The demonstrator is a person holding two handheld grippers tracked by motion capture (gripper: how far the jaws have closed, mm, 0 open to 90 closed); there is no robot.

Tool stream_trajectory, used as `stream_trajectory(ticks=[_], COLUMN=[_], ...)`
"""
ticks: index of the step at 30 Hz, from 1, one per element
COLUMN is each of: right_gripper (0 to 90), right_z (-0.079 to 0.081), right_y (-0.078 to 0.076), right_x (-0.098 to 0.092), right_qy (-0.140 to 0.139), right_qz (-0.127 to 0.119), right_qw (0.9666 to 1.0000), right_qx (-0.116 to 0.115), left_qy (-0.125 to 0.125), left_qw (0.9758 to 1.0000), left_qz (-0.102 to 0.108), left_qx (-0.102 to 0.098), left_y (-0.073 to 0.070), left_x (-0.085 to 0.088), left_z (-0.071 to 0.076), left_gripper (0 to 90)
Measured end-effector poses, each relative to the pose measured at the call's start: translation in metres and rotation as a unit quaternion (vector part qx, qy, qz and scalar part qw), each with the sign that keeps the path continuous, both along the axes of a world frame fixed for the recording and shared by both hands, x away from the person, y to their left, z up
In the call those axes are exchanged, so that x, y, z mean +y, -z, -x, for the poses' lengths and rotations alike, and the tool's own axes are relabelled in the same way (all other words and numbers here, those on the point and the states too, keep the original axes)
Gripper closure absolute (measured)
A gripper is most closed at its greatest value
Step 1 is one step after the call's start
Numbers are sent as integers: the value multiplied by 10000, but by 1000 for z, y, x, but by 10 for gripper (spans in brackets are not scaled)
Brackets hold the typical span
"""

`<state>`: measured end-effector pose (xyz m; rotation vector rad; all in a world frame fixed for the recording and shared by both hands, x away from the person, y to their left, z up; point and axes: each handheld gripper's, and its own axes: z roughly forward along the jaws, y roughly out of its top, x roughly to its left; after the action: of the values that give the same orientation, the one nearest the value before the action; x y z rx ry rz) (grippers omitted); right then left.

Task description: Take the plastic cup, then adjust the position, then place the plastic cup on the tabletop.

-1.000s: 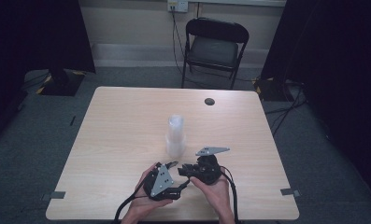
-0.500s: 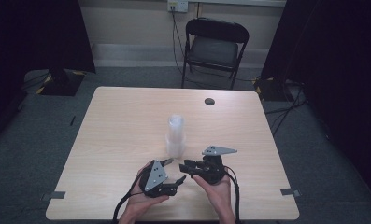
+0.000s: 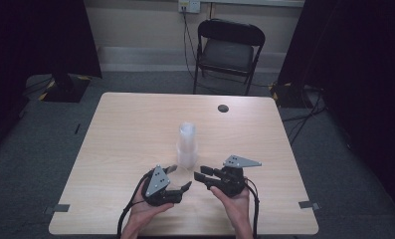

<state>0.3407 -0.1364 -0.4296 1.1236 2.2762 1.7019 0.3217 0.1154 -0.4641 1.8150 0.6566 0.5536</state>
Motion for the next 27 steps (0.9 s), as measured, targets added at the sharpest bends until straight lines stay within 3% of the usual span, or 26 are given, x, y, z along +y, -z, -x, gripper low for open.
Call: stream_trajectory(ticks=[10, 17, 27], right_gripper=[571, 565, 562], right_z=[2, 5, 7], right_y=[8, 14, 21], right_x=[-11, -19, -22], right_qy=[213, 307, 370], right_qz=[44, 98, 101], right_qw=[9997, 9995, 9993], right_qx=[-68, -42, -9], left_qy=[-147, -222, -415], left_qw=[9998, 9989, 9981], left_qz=[111, 422, 464], left_qx=[9, 43, 8], left_y=[-6, -11, -17], left_x=[12, 24, 38], left_z=[-3, -9, -17], left_gripper=[274, 276, 277])
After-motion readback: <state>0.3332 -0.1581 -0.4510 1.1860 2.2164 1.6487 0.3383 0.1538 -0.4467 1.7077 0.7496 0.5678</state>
